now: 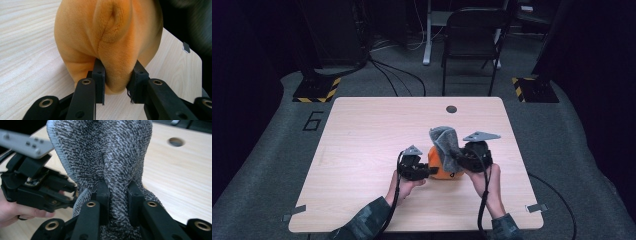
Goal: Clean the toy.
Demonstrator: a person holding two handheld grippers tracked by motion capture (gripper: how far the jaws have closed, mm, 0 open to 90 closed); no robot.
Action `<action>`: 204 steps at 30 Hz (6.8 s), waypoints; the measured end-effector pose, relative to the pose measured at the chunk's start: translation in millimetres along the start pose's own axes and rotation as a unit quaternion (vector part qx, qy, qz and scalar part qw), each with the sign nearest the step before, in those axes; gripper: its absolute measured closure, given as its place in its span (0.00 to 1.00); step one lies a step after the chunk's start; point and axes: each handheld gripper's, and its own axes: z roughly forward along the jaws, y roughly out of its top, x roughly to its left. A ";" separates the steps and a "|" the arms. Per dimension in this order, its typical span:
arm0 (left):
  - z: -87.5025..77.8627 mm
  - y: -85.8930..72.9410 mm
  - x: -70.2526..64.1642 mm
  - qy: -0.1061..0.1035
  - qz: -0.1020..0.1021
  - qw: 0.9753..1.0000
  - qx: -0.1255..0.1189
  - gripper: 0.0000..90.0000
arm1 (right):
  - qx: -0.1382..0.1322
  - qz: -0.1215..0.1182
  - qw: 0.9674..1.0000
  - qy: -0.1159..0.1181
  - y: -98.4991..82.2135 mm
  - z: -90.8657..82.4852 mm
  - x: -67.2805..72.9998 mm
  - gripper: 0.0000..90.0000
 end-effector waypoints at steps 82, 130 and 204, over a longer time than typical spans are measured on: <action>6.7 -7.5 -4.2 -0.002 0.062 0.998 -0.014 0.78 | 0.080 0.058 0.993 -0.065 -42.1 34.9 -71.4 0.84; 5.8 -7.7 -1.0 -0.002 0.057 0.998 -0.012 0.78 | 0.030 -0.011 0.998 -0.047 -14.5 18.7 -19.5 0.84; 13.3 -22.4 9.8 0.062 0.248 0.967 -0.012 0.16 | 0.070 0.003 0.993 -0.091 -28.6 32.9 -41.5 0.86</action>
